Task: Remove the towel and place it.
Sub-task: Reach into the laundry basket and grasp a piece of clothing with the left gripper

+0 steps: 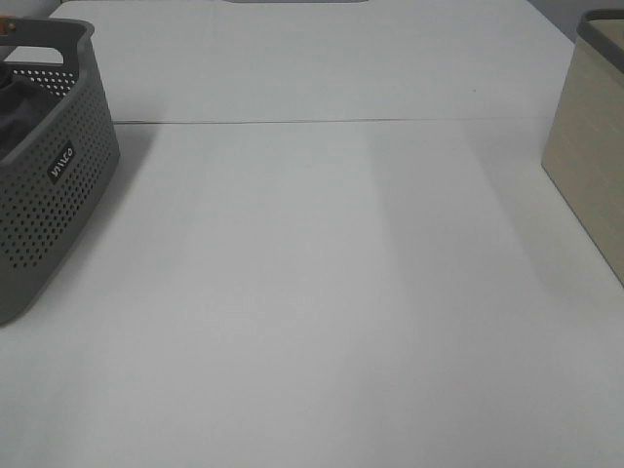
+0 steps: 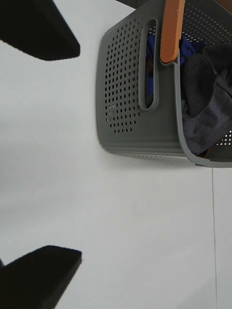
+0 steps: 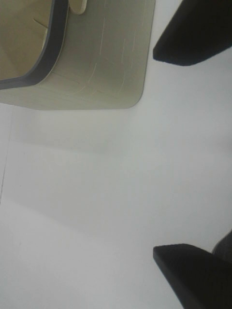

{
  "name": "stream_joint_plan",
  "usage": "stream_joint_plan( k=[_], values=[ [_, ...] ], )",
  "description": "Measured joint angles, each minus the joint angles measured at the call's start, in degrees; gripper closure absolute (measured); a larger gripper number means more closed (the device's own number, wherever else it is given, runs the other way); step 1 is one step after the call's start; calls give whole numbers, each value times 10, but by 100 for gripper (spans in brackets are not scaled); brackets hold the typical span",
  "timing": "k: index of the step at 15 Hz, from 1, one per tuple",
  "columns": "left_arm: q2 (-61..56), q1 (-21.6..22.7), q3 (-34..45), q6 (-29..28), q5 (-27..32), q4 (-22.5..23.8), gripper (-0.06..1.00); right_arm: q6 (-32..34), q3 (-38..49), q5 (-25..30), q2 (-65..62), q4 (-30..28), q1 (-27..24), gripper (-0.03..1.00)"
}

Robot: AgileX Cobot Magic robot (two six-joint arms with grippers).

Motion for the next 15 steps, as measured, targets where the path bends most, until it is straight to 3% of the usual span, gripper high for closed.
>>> stream_joint_plan(
  k=[15],
  values=[
    [0, 0, 0, 0, 0, -1, -5, 2, 0, 0, 0, -2, 0, 1]
  ],
)
